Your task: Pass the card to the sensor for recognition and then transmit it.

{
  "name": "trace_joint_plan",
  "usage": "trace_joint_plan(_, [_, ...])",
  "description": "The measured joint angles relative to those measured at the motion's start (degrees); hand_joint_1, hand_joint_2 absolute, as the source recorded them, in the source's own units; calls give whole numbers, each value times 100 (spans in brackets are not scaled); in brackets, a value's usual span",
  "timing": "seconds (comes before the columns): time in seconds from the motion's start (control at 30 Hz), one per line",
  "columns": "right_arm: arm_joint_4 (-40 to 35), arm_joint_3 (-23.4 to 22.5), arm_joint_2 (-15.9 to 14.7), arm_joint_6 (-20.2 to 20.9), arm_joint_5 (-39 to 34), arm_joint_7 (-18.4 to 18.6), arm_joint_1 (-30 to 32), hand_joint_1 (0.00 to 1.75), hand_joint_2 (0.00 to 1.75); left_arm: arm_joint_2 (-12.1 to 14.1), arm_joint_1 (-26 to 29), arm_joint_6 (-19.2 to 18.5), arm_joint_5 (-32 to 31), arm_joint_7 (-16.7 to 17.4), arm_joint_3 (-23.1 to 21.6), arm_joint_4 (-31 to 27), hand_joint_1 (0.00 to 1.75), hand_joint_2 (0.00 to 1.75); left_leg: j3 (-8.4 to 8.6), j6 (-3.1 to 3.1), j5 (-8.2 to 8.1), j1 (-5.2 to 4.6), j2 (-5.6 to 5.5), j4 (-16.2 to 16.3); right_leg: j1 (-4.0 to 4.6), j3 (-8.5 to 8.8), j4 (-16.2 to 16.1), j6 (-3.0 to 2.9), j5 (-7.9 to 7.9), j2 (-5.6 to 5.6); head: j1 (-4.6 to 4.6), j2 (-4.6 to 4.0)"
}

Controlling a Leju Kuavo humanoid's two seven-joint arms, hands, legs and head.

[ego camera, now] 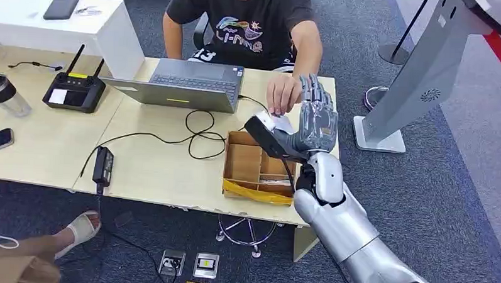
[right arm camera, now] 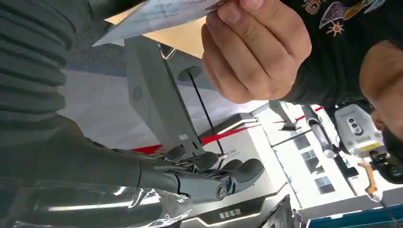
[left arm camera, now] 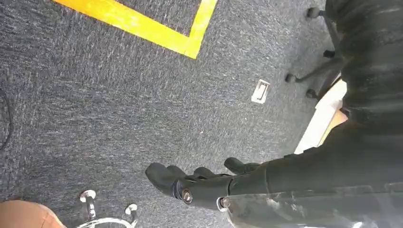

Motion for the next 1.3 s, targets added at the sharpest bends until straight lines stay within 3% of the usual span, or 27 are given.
trace_joint_plan(0.03, [-22,-9,-7,7,22,39,25,75,175,0,0,0,-41,-17,0,2,0,175,0,0,0,0,0,0,0,0,0,0,0,0,0,0])
trace_joint_plan(0.07, [-64,-39,-20,15,35,92,58,106,175,0,0,-2,-89,-39,-2,0,0,175,1,0,0,0,0,1,0,-1,0,0,0,0,2,0])
trace_joint_plan(0.1, [-112,-79,-35,17,48,151,99,120,175,0,1,-2,-142,-74,0,2,0,175,1,0,0,0,0,1,0,-2,-1,0,0,0,2,0])
trace_joint_plan(0.13, [-156,-116,-68,24,77,204,135,145,175,0,4,-6,-196,-137,-2,2,0,175,1,0,0,0,0,1,0,-2,-1,0,0,0,0,0])
trace_joint_plan(0.17, [-216,-162,-116,46,109,251,171,152,175,0,4,-13,-251,-157,-2,2,0,175,1,0,0,-1,0,1,0,-1,-1,0,0,0,0,0])
trace_joint_plan(0.4, [-643,-437,-376,201,361,435,485,162,175,46,32,-223,-553,-133,-26,0,0,175,0,0,-1,-3,7,1,-3,-1,-1,1,1,4,0,0])
trace_joint_plan(0.57, [-883,-594,-483,238,446,466,601,161,175,63,41,-223,-562,-135,-55,0,0,175,2,0,-1,-2,8,1,-1,-2,0,1,1,6,2,0])
trace_joint_plan(1.3, [-1277,-787,-599,363,544,472,813,157,175,85,43,-232,-566,-195,-68,0,0,175,2,0,-1,-2,8,1,-1,-1,0,1,1,6,0,0])
